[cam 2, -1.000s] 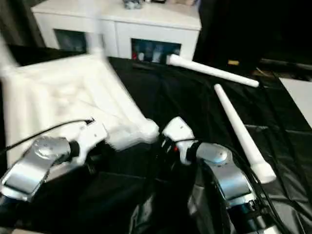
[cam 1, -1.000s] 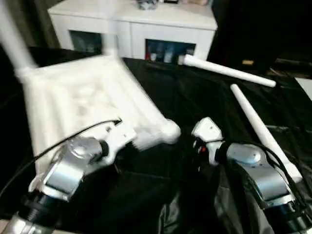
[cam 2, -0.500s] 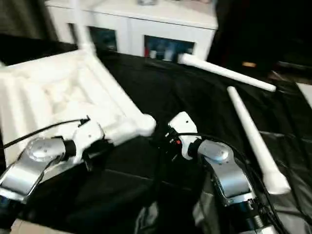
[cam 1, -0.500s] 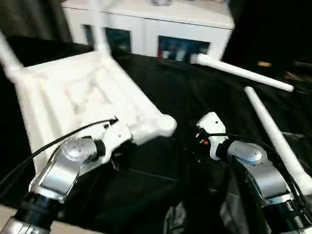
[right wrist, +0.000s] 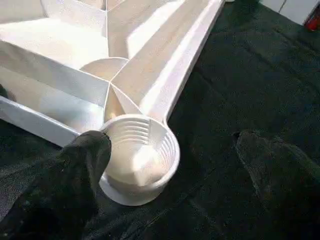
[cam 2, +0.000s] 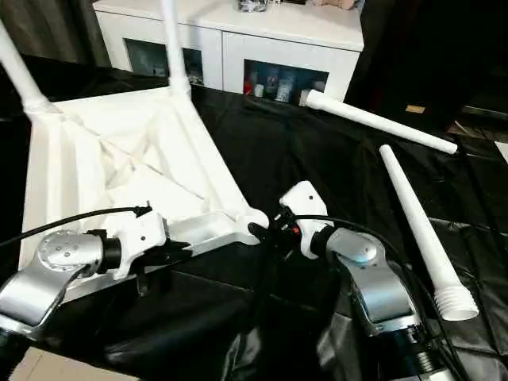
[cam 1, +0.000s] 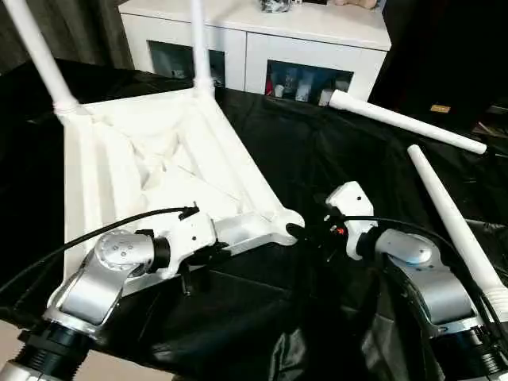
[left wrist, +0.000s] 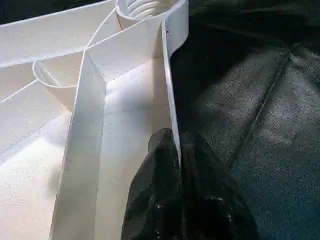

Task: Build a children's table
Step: Rotate table base, then move to table

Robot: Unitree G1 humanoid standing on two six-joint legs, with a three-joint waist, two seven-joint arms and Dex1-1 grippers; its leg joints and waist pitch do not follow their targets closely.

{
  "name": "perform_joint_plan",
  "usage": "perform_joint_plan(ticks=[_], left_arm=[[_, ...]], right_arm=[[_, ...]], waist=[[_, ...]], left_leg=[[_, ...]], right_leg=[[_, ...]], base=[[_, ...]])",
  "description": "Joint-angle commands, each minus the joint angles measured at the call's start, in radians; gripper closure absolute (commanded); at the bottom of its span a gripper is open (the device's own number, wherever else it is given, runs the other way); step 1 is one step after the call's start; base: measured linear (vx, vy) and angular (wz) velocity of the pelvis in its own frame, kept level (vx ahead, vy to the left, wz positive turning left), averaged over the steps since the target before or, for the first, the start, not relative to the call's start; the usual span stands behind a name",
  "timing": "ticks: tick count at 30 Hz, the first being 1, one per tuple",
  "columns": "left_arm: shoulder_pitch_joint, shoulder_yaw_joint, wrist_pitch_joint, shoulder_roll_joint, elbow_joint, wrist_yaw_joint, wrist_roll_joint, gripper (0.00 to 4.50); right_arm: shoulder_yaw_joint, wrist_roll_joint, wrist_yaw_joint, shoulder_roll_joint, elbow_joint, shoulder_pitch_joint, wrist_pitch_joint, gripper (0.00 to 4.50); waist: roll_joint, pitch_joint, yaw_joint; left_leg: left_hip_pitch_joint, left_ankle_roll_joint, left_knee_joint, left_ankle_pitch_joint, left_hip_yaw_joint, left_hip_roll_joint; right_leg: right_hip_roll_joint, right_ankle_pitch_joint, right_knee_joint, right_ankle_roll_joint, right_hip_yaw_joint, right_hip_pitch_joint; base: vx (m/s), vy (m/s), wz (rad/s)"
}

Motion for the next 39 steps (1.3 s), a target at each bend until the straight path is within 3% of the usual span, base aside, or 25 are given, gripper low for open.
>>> perform_joint_plan(ticks=[1, 2, 7, 11, 15, 18, 20, 23, 24, 26, 27, 29, 30, 31, 32, 33, 34, 35, 36, 37, 38, 39], left_arm=[[-0.027, 0.025, -0.027, -0.019, -0.01, 0.02, -0.045, 4.48], [-0.029, 0.038, -0.03, -0.02, -0.005, 0.032, -0.046, 4.03], [-0.014, 0.103, 0.016, -0.035, -0.04, 0.039, -0.104, 3.68], [0.023, 0.183, 0.076, -0.042, -0.11, 0.05, -0.194, 3.48], [0.012, 0.231, 0.09, -0.058, -0.121, 0.087, -0.22, 3.09], [-0.046, 0.327, 0.137, -0.164, -0.07, 0.374, -0.164, 2.96], [-0.032, 0.374, 0.095, -0.239, -0.077, 0.502, -0.158, 2.96], [0.007, 0.419, 0.161, -0.325, -0.138, 0.637, -0.163, 2.96], [0.044, 0.437, 0.21, -0.384, -0.189, 0.718, -0.164, 2.96], [0.063, 0.418, 0.208, -0.395, -0.209, 0.729, -0.146, 2.96], [0.063, 0.404, 0.197, -0.405, -0.21, 0.749, -0.124, 2.96], [0.051, 0.394, 0.2, -0.43, -0.208, 0.794, -0.098, 2.96], [0.05, 0.393, 0.201, -0.432, -0.208, 0.798, -0.097, 2.96], [0.038, 0.386, 0.197, -0.442, -0.202, 0.817, -0.085, 2.96], [0.033, 0.381, 0.191, -0.442, -0.199, 0.821, -0.079, 2.96], [0.025, 0.373, 0.179, -0.44, -0.193, 0.829, -0.066, 2.96], [0.02, 0.366, 0.169, -0.433, -0.192, 0.832, -0.055, 2.96], [0.018, 0.36, 0.175, -0.431, -0.196, 0.843, -0.044, 2.96], [0.014, 0.356, 0.181, -0.426, -0.198, 0.85, -0.035, 2.96], [0.011, 0.351, 0.176, -0.42, -0.196, 0.859, -0.024, 2.96], [0.009, 0.35, 0.175, -0.417, -0.194, 0.865, -0.019, 2.96], [0.007, 0.355, 0.183, -0.419, -0.193, 0.866, -0.026, 2.96]], right_arm=[[-0.023, 0.007, -0.011, -0.002, -0.023, 0.007, 0.015, 0.0], [-0.023, 0.006, -0.014, 0.0, -0.025, 0.008, 0.016, 0.0], [-0.035, 0.024, -0.03, 0.016, -0.042, 0.014, 0.028, 0.0], [-0.045, 0.036, -0.045, 0.023, -0.065, 0.022, 0.045, 0.0], [-0.054, 0.042, -0.054, 0.025, -0.075, 0.019, 0.055, 0.0], [-0.094, 0.027, -0.146, 0.073, -0.084, 0.004, 0.054, 0.0], [-0.143, 0.002, -0.286, 0.137, -0.067, -0.013, 0.089, 0.0], [-0.166, -0.008, -0.378, 0.179, -0.07, -0.011, 0.103, 0.0], [-0.159, -0.024, -0.411, 0.195, -0.078, 0.001, 0.101, 0.0], [-0.148, -0.028, -0.411, 0.198, -0.082, 0.008, 0.103, 0.0], [-0.152, -0.025, -0.417, 0.207, -0.083, 0.007, 0.113, 0.0], [-0.16, -0.008, -0.416, 0.223, -0.079, -0.002, 0.131, 0.0], [-0.161, -0.007, -0.416, 0.224, -0.079, -0.004, 0.133, 0.0], [-0.164, 0.01, -0.407, 0.234, -0.08, -0.011, 0.137, 0.0], [-0.164, 0.017, -0.401, 0.237, -0.081, -0.013, 0.136, 0.0], [-0.153, 0.025, -0.379, 0.232, -0.084, -0.015, 0.136, 0.0], [-0.14, 0.018, -0.373, 0.224, -0.087, -0.013, 0.131, 0.0], [-0.132, 0.013, -0.374, 0.221, -0.089, -0.01, 0.133, 0.0], [-0.131, 0.016, -0.376, 0.223, -0.091, -0.007, 0.138, 0.0], [-0.133, 0.019, -0.383, 0.226, -0.093, -0.004, 0.14, 0.0], [-0.136, 0.021, -0.387, 0.228, -0.096, -0.002, 0.142, 0.0], [-0.136, 0.019, -0.39, 0.228, -0.098, -0.001, 0.144, 0.0]], waist=[[0.006, -0.066, -0.007], [0.006, -0.066, -0.007], [0.005, -0.065, -0.009], [0.001, -0.066, -0.02], [-0.001, -0.064, -0.026], [0.0, -0.065, -0.028], [0.004, -0.065, -0.03], [0.001, -0.067, -0.029], [-0.009, -0.068, -0.032], [-0.014, -0.068, -0.03], [-0.011, -0.068, -0.029], [-0.012, -0.064, -0.033], [0.003, -0.062, -0.046], [0.003, -0.062, -0.046], [0.011, -0.062, -0.064], [0.034, -0.066, -0.068], [0.04, -0.066, -0.075], [0.034, -0.069, -0.079], [0.022, -0.071, -0.085], [0.02, -0.072, -0.084], [-0.011, -0.075, -0.086], [-0.056, -0.085, -0.067]], left_leg=[[0.01, 0.014, -0.072, -0.128, -0.018, 0.051], [0.01, 0.012, -0.072, -0.13, -0.018, 0.051], [0.008, 0.006, -0.073, -0.144, -0.019, 0.052], [0.007, 0.008, -0.071, -0.132, -0.018, 0.049], [0.006, 0.017, -0.071, -0.134, -0.016, 0.047], [0.006, 0.015, -0.066, -0.127, -0.016, 0.047], [0.005, 0.008, -0.066, -0.116, -0.017, 0.047], [0.006, -0.001, -0.068, -0.119, -0.019, 0.047], [0.002, 0.002, -0.066, -0.106, -0.018, 0.049], [0.002, 0.018, -0.065, -0.112, -0.016, 0.045], [0.0, 0.021, -0.066, -0.112, -0.018, 0.045], [0.007, 0.015, -0.07, -0.141, -0.02, 0.049], [0.027, -0.014, -0.082, -0.199, -0.038, 0.069], [0.027, -0.014, -0.082, -0.199, -0.038, 0.069], [0.048, 0.029, -0.114, -0.224, -0.074, 0.128], [0.066, 0.085, -0.153, -0.23, -0.118, 0.22], [0.058, 0.127, -0.172, -0.239, -0.121, 0.258], [0.064, 0.14, -0.176, -0.231, -0.127, 0.268], [0.064, 0.196, -0.166, -0.208, -0.114, 0.25], [0.055, 0.22, -0.159, -0.201, -0.098, 0.229], [0.025, 0.254, -0.109, -0.231, -0.05, 0.147], [-0.013, 0.226, 0.123, -0.281, 0.034, -0.06]], right_leg=[[-0.099, -0.075, -0.08, -0.177, 0.053, 0.053], [-0.1, -0.087, -0.081, -0.174, 0.053, 0.053], [-0.1, -0.115, -0.082, -0.178, 0.051, 0.053], [-0.099, -0.108, -0.081, -0.179, 0.052, 0.054], [-0.095, -0.133, -0.085, -0.169, 0.051, 0.052], [-0.095, -0.119, -0.086, -0.173, 0.051, 0.053], [-0.094, -0.112, -0.086, -0.178, 0.05, 0.052], [-0.092, -0.113, -0.084, -0.165, 0.049, 0.053], [-0.092, -0.072, -0.081, -0.167, 0.05, 0.057], [-0.09, -0.087, -0.086, -0.149, 0.05, 0.054], [-0.091, -0.095, -0.084, -0.142, 0.051, 0.055], [-0.081, -0.142, -0.091, -0.122, 0.046, 0.047], [-0.046, -0.153, -0.095, -0.115, 0.018, 0.036], [-0.046, -0.153, -0.095, -0.115, 0.018, 0.036], [-0.038, -0.128, -0.082, -0.138, -0.005, 0.029], [-0.054, -0.099, -0.033, -0.163, -0.035, 0.015], [-0.064, -0.08, 0.014, -0.157, -0.052, 0.005], [-0.068, -0.069, 0.032, -0.158, -0.053, -0.005], [-0.084, -0.029, 0.037, -0.189, -0.043, -0.008], [-0.09, -0.003, 0.025, -0.232, -0.041, -0.003], [-0.093, 0.034, -0.028, -0.366, -0.029, 0.011], [-0.079, -0.071, -0.147, -0.462, -0.011, 0.042]], base=[[0.0, 0.0, 0.0], [0.0, 0.0, 0.0], [0.0, 0.0, 0.0], [0.0, 0.0, 0.0], [0.0, 0.0, 0.0], [0.0, 0.0, 0.0], [0.0, 0.0, 0.0], [0.0, 0.0, 0.0], [0.0, 0.0, 0.0], [0.0, 0.0, 0.0], [0.0, 0.0, 0.0], [0.0, 0.0, 0.0], [0.0, 0.0, 0.0], [0.0, 0.0, 0.0], [0.0, 0.0, 0.0], [-0.006, -0.092, 0.18], [-0.006, -0.092, 0.18], [0.006, -0.141, 0.15], [0.012, -0.201, 0.03], [0.012, -0.201, 0.03], [-0.004, -0.212, 0.0], [-0.014, -0.206, 0.01]])
